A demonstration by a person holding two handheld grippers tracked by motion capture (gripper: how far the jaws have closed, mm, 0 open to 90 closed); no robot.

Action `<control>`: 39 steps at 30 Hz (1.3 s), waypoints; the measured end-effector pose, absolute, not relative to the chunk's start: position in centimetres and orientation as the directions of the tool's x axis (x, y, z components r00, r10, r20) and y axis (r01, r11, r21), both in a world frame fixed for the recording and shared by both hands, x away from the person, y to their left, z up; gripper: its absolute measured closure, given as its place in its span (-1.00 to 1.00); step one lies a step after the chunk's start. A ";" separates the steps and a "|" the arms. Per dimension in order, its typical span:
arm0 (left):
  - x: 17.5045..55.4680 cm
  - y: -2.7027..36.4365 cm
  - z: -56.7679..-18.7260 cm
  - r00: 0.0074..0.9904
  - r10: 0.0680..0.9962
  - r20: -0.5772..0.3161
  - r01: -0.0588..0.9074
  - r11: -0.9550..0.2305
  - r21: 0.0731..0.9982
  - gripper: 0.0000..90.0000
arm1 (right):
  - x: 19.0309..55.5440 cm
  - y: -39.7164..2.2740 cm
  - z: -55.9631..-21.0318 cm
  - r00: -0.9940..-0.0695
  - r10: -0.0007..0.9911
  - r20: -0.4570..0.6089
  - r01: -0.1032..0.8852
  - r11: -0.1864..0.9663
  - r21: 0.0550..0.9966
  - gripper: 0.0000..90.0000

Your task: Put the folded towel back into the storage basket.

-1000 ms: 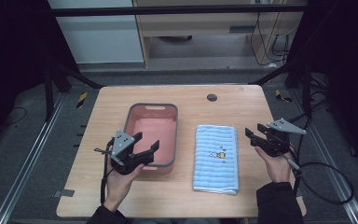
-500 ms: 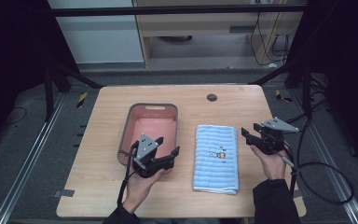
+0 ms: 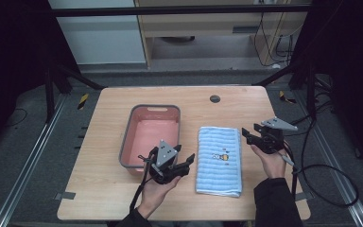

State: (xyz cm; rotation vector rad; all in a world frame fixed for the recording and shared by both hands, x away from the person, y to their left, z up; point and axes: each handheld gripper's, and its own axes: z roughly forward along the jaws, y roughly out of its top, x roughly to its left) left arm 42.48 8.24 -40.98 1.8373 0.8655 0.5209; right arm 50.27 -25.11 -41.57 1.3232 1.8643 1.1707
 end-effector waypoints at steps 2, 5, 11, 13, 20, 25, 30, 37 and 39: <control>42.4 7.9 -41.3 0.651 0.758 -0.035 0.335 -0.247 0.909 -0.02 | 50.5 -25.0 -41.8 -0.353 0.935 0.041 0.448 0.130 0.885 0.02; 42.3 7.3 -41.9 0.655 0.755 -0.024 0.338 -0.265 0.903 0.00 | 50.9 -24.9 -42.2 -0.355 0.934 0.033 0.453 0.141 0.880 0.03; 42.2 6.4 -43.1 0.656 0.754 -0.050 0.368 -0.261 0.893 0.06 | 51.6 -24.5 -43.0 -0.353 0.935 0.027 0.465 0.150 0.873 0.05; 42.1 6.1 -43.5 0.659 0.751 -0.048 0.372 -0.269 0.888 0.07 | 51.8 -24.3 -43.4 -0.348 0.937 0.019 0.474 0.158 0.866 0.05; 42.1 5.7 -45.0 0.655 0.754 -0.051 0.398 -0.287 0.872 0.14 | 52.4 -24.4 -45.1 -0.342 0.939 0.030 0.505 0.157 0.849 0.06; 42.0 5.2 -46.6 0.651 0.758 -0.048 0.420 -0.307 0.854 0.18 | 52.7 -24.2 -45.8 -0.348 0.937 0.029 0.521 0.168 0.837 0.07; 42.0 4.5 -47.7 0.660 0.750 -0.041 0.425 -0.327 0.844 0.20 | 53.1 -23.9 -46.6 -0.354 0.935 0.023 0.545 0.186 0.818 0.08; 41.8 3.8 -49.3 0.652 0.758 -0.024 0.451 -0.362 0.816 0.24 | 53.3 -23.7 -47.9 -0.351 0.936 0.038 0.573 0.182 0.799 0.11; 41.8 3.7 -49.7 0.650 0.759 -0.030 0.465 -0.366 0.806 0.25 | 53.3 -23.6 -48.2 -0.355 0.934 0.045 0.581 0.183 0.793 0.11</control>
